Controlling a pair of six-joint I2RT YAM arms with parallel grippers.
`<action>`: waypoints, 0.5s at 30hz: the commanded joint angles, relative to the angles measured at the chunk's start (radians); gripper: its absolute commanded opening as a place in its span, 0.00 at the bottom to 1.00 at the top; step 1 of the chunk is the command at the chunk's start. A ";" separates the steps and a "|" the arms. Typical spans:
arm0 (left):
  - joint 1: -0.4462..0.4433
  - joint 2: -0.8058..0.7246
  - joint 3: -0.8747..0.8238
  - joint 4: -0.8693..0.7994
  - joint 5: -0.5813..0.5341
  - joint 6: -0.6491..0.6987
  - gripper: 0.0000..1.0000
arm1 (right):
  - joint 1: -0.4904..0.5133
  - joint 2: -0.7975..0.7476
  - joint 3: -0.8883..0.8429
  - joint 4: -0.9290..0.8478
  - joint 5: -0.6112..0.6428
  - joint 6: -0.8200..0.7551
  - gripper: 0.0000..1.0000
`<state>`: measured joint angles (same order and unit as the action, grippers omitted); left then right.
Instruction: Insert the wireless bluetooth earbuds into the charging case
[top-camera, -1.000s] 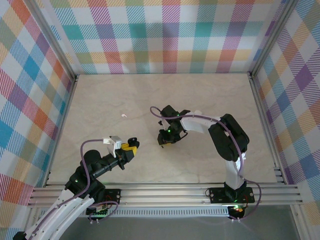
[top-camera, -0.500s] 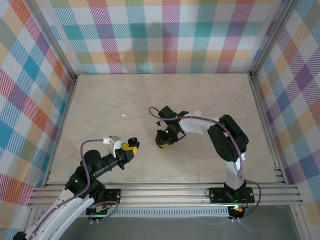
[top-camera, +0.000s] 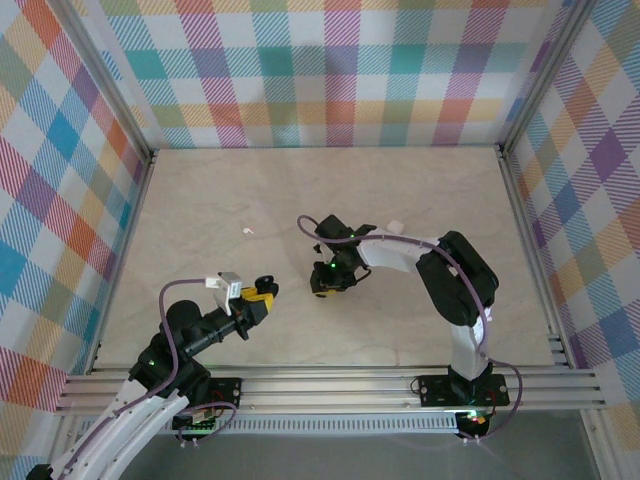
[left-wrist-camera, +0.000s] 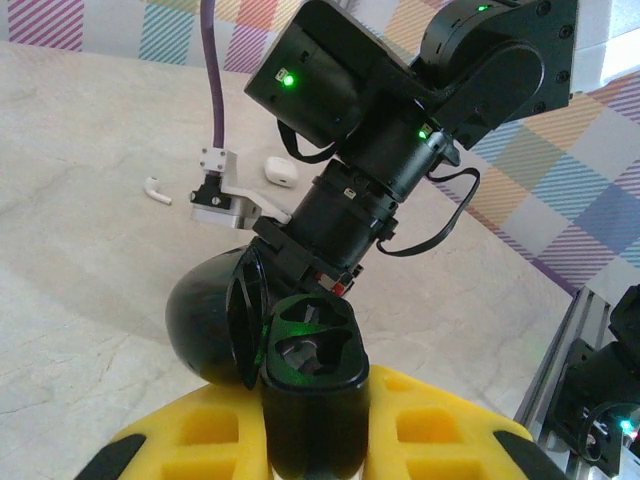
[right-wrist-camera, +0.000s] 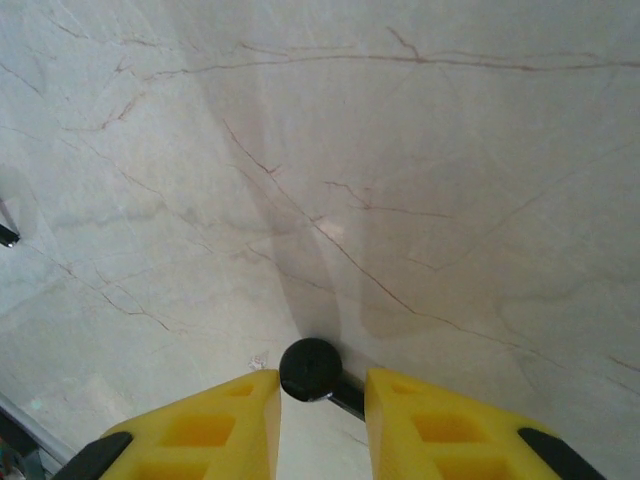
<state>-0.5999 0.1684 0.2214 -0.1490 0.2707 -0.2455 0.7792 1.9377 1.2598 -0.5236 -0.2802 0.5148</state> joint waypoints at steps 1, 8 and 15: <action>-0.003 -0.021 0.027 -0.011 0.009 -0.015 0.00 | 0.005 -0.039 0.055 -0.060 0.021 -0.082 0.29; -0.003 -0.022 0.025 -0.011 0.007 -0.024 0.00 | 0.009 0.000 0.121 -0.126 0.014 -0.193 0.29; -0.003 -0.021 0.030 -0.021 0.004 -0.024 0.00 | 0.031 0.066 0.198 -0.185 -0.019 -0.308 0.30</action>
<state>-0.5995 0.1596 0.2214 -0.1635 0.2703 -0.2619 0.7959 1.9633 1.4235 -0.6464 -0.2726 0.2935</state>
